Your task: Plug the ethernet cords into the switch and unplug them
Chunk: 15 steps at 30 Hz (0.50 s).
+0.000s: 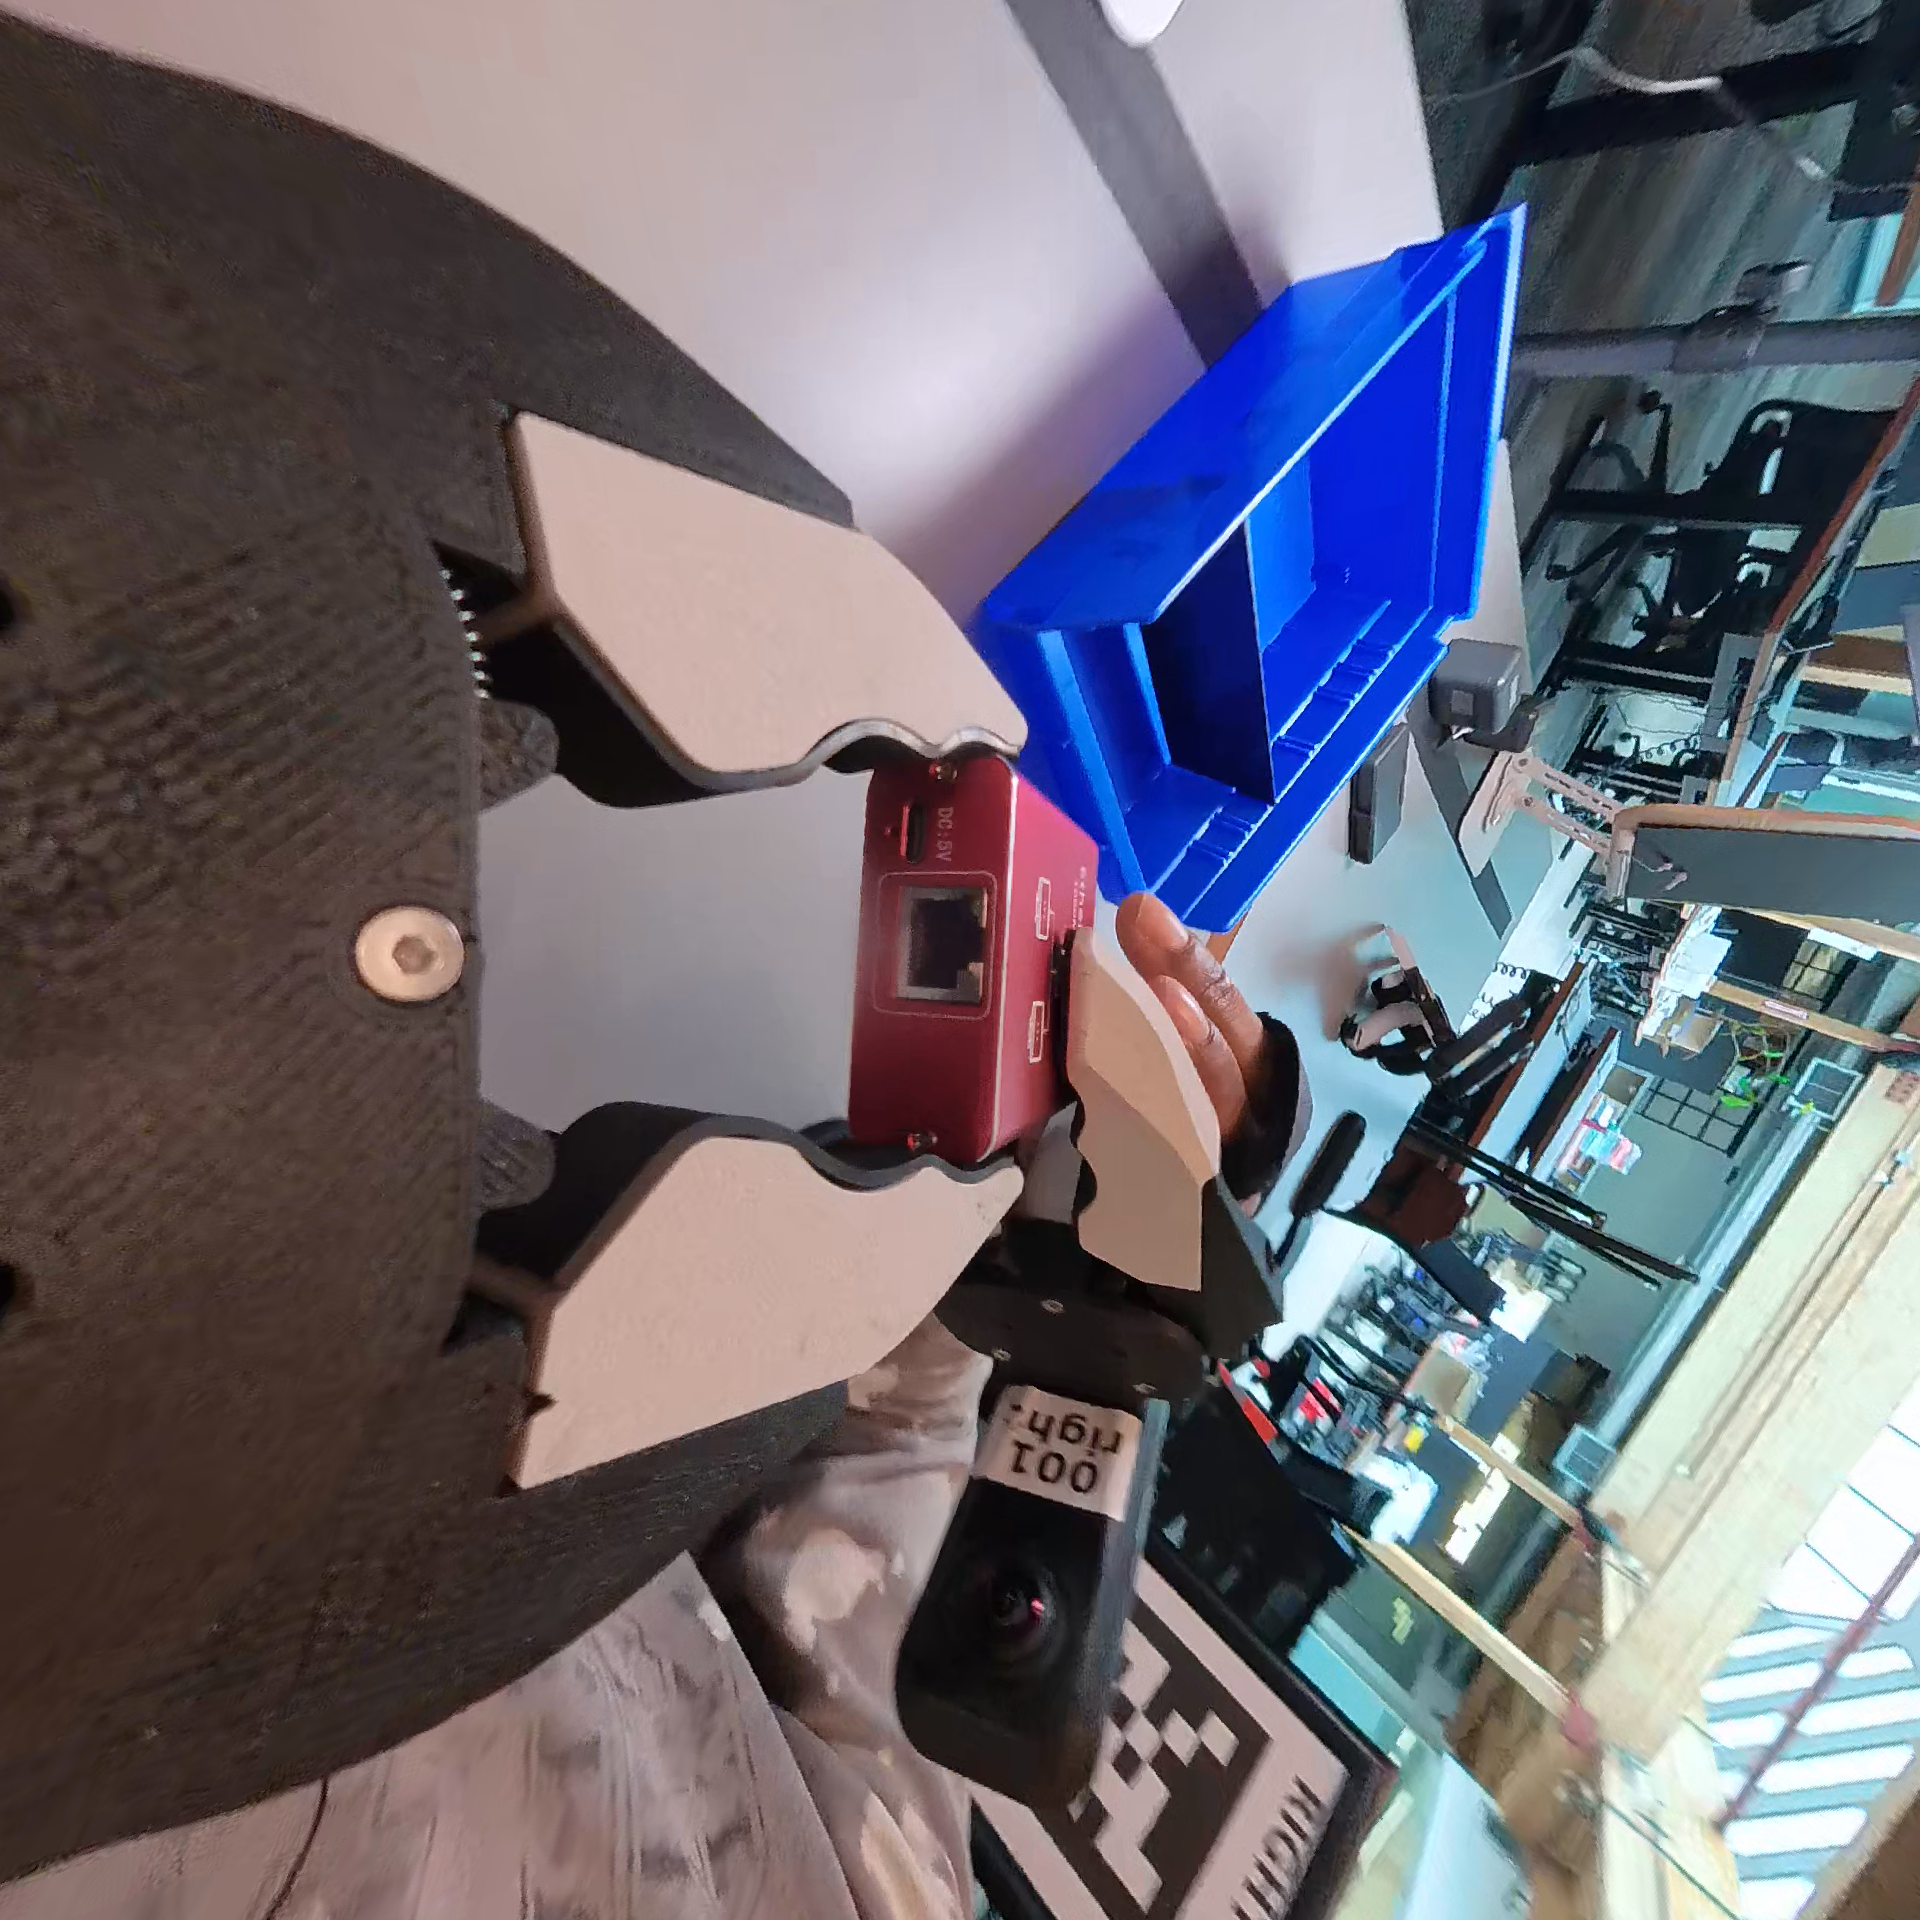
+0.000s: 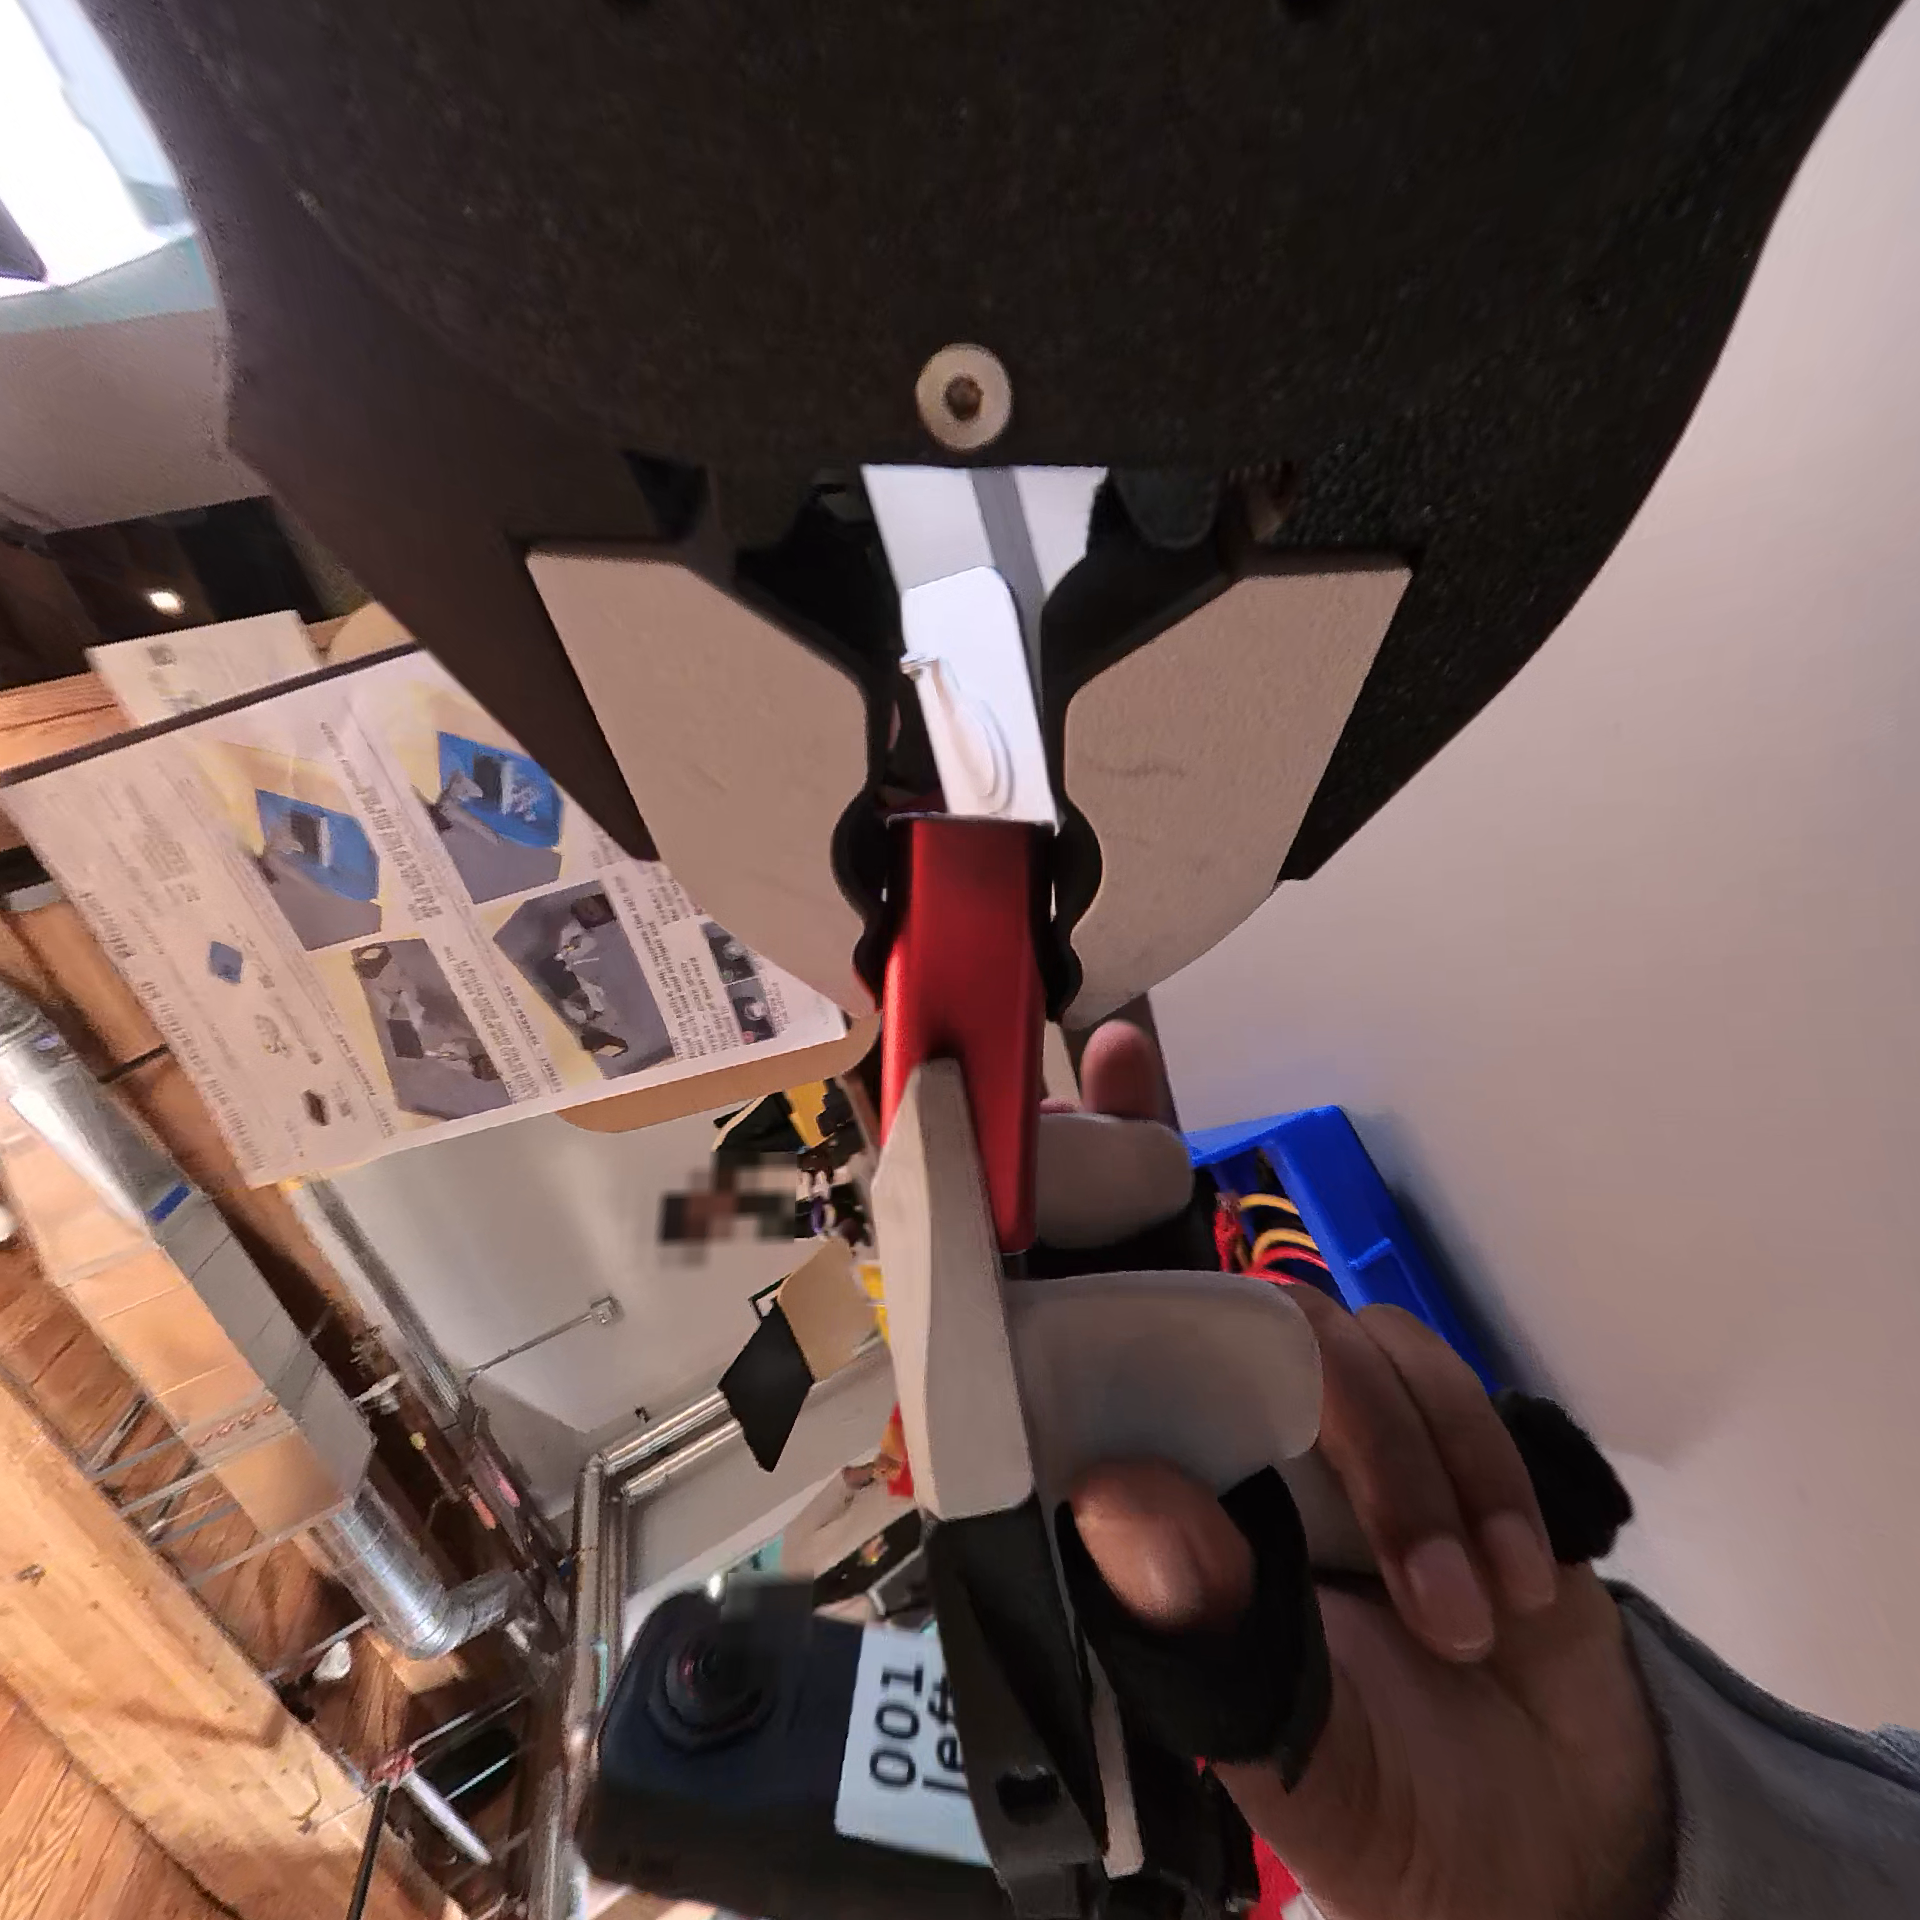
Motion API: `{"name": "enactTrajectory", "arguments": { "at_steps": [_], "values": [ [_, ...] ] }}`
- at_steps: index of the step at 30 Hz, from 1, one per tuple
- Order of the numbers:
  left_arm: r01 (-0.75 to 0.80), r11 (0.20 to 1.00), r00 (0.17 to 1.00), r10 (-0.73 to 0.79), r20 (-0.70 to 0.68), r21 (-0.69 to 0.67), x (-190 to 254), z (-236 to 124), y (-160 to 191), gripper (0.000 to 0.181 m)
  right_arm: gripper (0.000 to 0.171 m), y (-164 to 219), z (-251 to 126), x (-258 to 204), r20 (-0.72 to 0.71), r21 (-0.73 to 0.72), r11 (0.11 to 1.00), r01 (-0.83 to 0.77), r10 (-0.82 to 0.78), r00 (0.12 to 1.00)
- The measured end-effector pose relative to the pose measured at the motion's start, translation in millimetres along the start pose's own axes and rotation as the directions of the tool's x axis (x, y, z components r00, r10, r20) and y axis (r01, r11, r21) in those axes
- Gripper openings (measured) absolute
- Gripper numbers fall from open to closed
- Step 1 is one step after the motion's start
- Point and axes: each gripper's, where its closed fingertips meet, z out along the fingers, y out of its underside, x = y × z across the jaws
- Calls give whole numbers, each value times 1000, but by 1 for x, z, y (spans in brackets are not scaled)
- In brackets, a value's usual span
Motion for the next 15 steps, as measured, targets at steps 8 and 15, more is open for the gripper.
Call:
{"name": "enactTrajectory", "arguments": {
  "at_steps": [8,15],
  "values": [
    [-279,960,832,223,508,35,-69,-135,-63,51,27,25,-21,46,-50,37,967,-252,254,966],
    [-23,893,625,364,691,-449,-204,-219,11,19,26,39,-26,58,-42,80,922,-378,382,923]
  ]
}}
